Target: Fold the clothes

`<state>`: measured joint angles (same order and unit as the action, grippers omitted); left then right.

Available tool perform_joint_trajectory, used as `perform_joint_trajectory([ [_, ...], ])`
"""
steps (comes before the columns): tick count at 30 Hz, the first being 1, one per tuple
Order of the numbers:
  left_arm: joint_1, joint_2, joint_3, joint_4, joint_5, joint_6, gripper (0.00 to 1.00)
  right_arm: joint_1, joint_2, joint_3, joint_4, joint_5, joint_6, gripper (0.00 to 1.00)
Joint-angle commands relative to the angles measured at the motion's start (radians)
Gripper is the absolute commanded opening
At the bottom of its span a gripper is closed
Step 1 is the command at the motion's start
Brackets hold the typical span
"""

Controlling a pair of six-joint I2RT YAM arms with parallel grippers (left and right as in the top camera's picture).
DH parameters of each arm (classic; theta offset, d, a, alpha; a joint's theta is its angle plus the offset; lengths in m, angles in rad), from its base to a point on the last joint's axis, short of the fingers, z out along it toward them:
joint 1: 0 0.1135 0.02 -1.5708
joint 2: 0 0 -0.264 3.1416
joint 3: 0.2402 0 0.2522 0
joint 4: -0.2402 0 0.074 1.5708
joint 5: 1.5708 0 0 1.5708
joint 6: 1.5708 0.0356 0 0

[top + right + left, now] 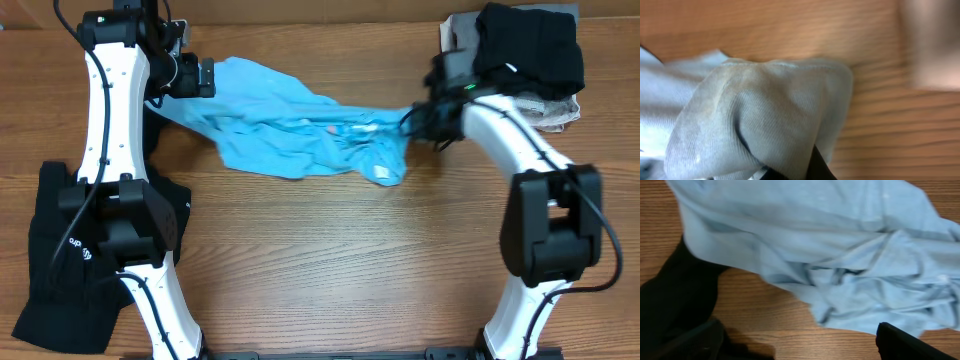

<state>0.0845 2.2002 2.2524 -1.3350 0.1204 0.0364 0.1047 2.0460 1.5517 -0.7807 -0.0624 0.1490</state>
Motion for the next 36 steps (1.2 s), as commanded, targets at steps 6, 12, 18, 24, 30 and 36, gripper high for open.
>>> perform_joint_trajectory([
  [6,-0.006,-0.006,0.010,0.004,0.011,0.021,1.00,-0.152,-0.032,0.101,-0.031,-0.149,-0.105,0.51],
  [12,-0.006,-0.006,0.009,0.006,0.011,0.021,1.00,-0.130,-0.038,0.297,-0.175,-0.244,-0.114,0.68],
  [18,-0.006,-0.003,0.009,0.019,0.011,0.021,1.00,0.007,-0.037,0.392,-0.219,-0.282,-0.184,0.78],
  [24,-0.006,-0.001,0.009,0.024,0.011,0.020,1.00,0.200,0.040,0.384,-0.133,-0.176,-0.203,0.83],
  [30,-0.006,-0.001,0.009,0.023,0.010,0.021,1.00,0.307,0.179,0.384,-0.099,-0.084,-0.219,0.84],
  [36,-0.006,-0.001,0.009,0.024,0.006,0.021,1.00,0.317,0.279,0.383,-0.138,-0.084,-0.233,0.79],
])
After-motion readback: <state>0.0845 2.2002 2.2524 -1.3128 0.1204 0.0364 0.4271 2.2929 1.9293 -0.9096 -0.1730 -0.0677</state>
